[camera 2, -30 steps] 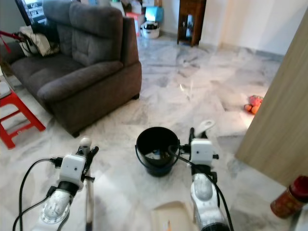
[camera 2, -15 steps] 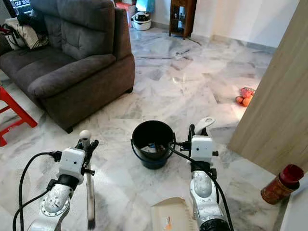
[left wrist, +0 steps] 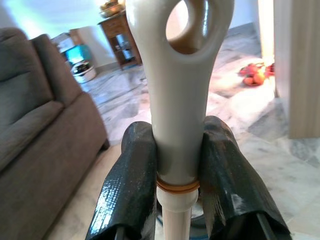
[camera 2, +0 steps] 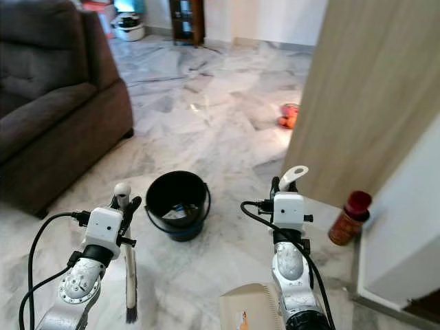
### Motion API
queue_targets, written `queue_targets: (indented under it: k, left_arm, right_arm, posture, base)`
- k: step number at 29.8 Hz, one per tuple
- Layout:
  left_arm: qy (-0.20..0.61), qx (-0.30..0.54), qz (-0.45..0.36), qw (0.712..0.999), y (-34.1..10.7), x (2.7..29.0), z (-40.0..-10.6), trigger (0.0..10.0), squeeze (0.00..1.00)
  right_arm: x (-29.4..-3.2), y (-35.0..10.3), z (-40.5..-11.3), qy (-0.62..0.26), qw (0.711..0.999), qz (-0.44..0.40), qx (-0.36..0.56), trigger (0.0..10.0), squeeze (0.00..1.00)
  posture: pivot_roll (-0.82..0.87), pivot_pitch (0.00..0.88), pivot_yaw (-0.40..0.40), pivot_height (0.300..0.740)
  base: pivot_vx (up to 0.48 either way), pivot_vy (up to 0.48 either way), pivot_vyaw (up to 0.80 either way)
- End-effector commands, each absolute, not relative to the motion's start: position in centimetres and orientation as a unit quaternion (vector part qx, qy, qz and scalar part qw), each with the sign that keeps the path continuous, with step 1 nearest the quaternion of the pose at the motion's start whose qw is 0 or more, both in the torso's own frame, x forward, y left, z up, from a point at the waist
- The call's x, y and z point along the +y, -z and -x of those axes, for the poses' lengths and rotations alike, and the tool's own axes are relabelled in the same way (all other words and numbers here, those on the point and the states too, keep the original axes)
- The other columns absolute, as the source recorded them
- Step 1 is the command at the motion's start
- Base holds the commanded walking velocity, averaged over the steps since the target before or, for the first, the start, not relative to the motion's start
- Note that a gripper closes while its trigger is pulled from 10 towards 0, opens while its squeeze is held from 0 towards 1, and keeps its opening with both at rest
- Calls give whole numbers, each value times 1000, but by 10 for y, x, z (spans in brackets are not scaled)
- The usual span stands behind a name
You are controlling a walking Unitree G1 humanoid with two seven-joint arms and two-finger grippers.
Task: Sweep floor
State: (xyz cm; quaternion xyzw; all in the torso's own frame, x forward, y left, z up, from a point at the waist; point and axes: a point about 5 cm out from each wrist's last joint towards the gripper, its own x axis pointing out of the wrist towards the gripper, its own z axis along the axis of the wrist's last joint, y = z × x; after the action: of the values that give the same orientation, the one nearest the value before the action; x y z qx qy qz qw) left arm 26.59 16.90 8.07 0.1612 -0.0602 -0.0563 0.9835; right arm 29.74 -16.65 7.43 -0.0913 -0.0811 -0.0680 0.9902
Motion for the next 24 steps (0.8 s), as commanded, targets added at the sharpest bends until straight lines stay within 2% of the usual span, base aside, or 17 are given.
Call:
queue_targets:
  k: [1,3,24]
  left_arm:
    - [52,-64,-183,980,-84,172,-269,10000,0]
    - [52,-66,-181,980,-85,172,-269,10000,0]
    - [53,-70,-173,981,-86,170,-271,10000,0]
  right_arm:
    - [-166,-82,-304,67,989,94,-93,10000,0]
    - [-167,-83,-305,69,989,95,-94,10000,0]
    - [-170,-80,-303,78,988,97,-88,10000,0]
  posture:
    - [101,0,46,740]
    - [101,0,44,740]
    - [107,0,46,740]
  base:
    - [0,-442,-800]
    - [0,-427,-800]
    - [0,0,-800]
